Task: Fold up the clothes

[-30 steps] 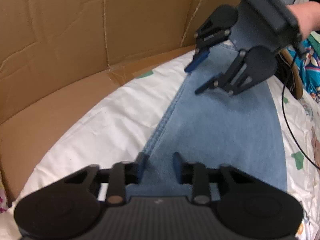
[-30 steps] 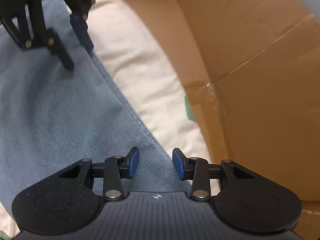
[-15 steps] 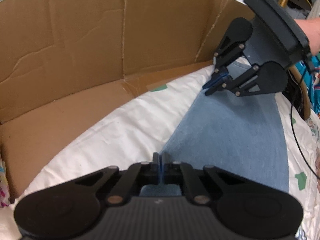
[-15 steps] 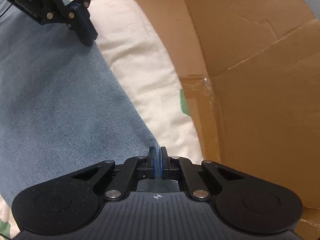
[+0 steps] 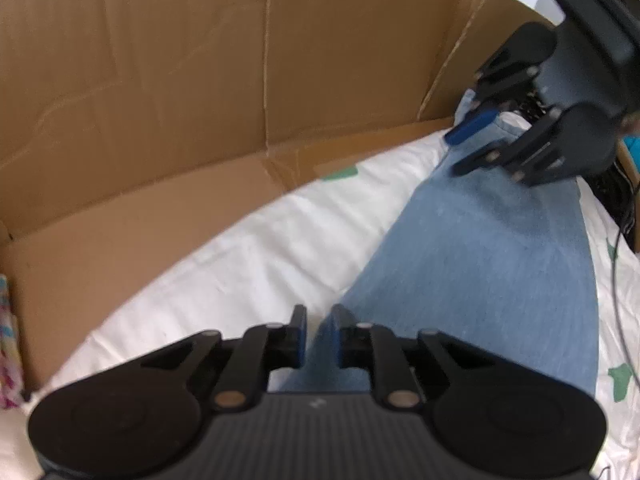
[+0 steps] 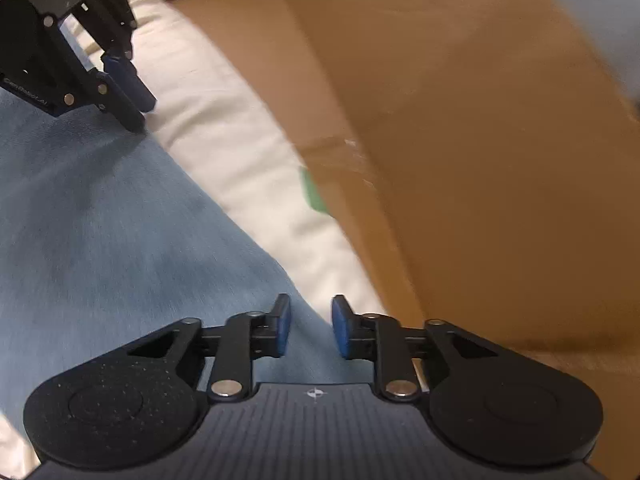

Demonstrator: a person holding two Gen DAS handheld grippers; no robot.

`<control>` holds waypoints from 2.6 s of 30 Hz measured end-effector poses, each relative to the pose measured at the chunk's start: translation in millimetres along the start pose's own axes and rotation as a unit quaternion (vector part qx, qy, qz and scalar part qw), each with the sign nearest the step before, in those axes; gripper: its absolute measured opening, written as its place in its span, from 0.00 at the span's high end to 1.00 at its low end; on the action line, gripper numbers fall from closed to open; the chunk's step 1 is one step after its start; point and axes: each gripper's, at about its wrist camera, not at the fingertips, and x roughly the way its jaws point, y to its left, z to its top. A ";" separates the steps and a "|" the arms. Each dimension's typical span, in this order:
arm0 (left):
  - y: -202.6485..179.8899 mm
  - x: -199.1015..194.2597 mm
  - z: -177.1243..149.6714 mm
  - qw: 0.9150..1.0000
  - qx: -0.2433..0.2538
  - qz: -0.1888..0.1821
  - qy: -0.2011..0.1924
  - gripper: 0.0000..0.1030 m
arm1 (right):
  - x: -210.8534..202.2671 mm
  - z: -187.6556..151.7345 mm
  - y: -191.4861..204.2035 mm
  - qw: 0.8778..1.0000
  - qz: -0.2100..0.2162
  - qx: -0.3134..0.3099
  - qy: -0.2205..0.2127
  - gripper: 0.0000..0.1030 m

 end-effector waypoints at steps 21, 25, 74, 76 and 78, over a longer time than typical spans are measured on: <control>-102.7 -39.3 35.9 0.998 0.049 0.043 0.004 0.50 | -85.7 -171.2 -62.1 0.947 -0.020 0.294 -0.130 0.56; -115.5 -34.1 34.6 0.998 0.045 0.048 0.015 0.49 | -80.4 -190.6 -48.9 0.934 0.000 0.323 -0.150 0.56; -285.3 80.6 24.4 0.985 0.166 -0.027 0.047 0.32 | 4.6 -329.8 -30.1 0.678 0.056 0.706 -0.195 0.50; -285.2 80.2 22.4 0.985 0.167 -0.025 0.042 0.32 | 8.9 -331.5 -33.4 0.664 0.057 0.718 -0.202 0.50; -284.9 79.1 20.5 0.984 0.170 -0.023 0.038 0.32 | 11.5 -331.3 -36.2 0.658 0.055 0.723 -0.205 0.52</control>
